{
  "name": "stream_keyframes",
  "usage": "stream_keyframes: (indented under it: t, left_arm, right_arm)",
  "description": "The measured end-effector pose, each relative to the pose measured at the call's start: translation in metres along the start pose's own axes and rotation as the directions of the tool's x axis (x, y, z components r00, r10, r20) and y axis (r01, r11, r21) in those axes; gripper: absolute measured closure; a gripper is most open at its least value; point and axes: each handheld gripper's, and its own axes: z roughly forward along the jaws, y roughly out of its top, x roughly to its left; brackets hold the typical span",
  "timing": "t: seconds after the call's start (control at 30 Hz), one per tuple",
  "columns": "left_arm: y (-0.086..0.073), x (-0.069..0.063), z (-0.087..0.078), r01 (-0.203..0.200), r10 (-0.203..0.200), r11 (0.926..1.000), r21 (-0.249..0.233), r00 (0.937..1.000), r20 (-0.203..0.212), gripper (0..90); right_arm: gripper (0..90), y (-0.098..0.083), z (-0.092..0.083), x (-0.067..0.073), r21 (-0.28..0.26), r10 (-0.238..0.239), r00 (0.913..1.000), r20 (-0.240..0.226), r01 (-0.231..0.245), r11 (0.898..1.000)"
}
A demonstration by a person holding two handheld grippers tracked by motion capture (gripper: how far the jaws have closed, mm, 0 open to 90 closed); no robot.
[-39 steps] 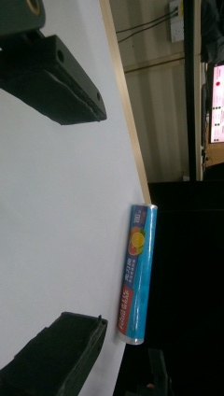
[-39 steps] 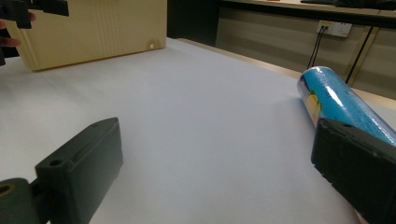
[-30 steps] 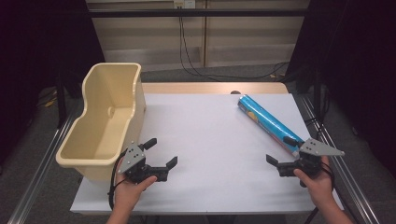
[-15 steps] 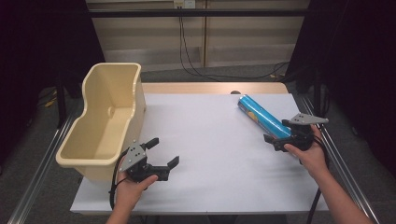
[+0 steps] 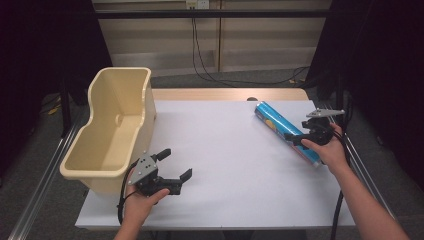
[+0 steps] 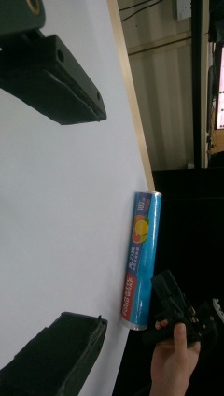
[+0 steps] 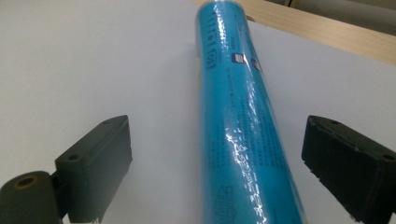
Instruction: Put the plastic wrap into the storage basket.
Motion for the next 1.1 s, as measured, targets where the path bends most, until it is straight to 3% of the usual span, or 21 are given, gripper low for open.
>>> stream_keyframes:
  t: [0.27, 0.43, 0.67, 0.73, 0.97, 1.1]
  left_arm:
    - [-0.001, 0.001, 0.000, 0.004, -0.004, 1.0000, 0.003, 1.0000, 0.004, 2.4]
    - [-0.001, 0.001, 0.000, 0.004, -0.004, 1.0000, 0.007, 1.0000, 0.005, 2.6]
    - [-0.002, 0.002, 0.000, 0.003, -0.003, 0.9999, 0.013, 1.0000, 0.007, 2.8]
    - [-0.002, 0.002, 0.000, 0.003, -0.003, 0.9999, 0.014, 1.0000, 0.007, 3.0]
    - [-0.002, 0.002, 0.000, -0.003, 0.002, 0.9998, 0.018, 1.0000, 0.007, 3.3]
    - [-0.002, 0.002, 0.000, -0.003, 0.003, 0.9999, 0.010, 1.0000, 0.007, 3.5]
  right_arm:
    - [9.8, 0.000, 0.011, -0.007, 0.077, 0.026, 0.9996, 0.012, -0.027, 0.997]
    - [10.9, 0.000, 0.013, -0.009, 0.108, 0.018, 0.9994, 0.029, -0.021, 0.994]
    - [14.9, 0.000, 0.022, -0.012, 0.206, 0.046, 0.9979, 0.045, -0.054, 0.977]
    - [18.1, -0.001, 0.026, -0.011, 0.244, 0.036, 0.9984, 0.045, -0.046, 0.969]
    - [23.6, -0.001, 0.029, -0.011, 0.288, 0.007, 0.9974, 0.072, -0.027, 0.957]
    - [27.3, -0.002, 0.032, -0.011, 0.328, -0.035, 0.9951, 0.093, 0.002, 0.945]
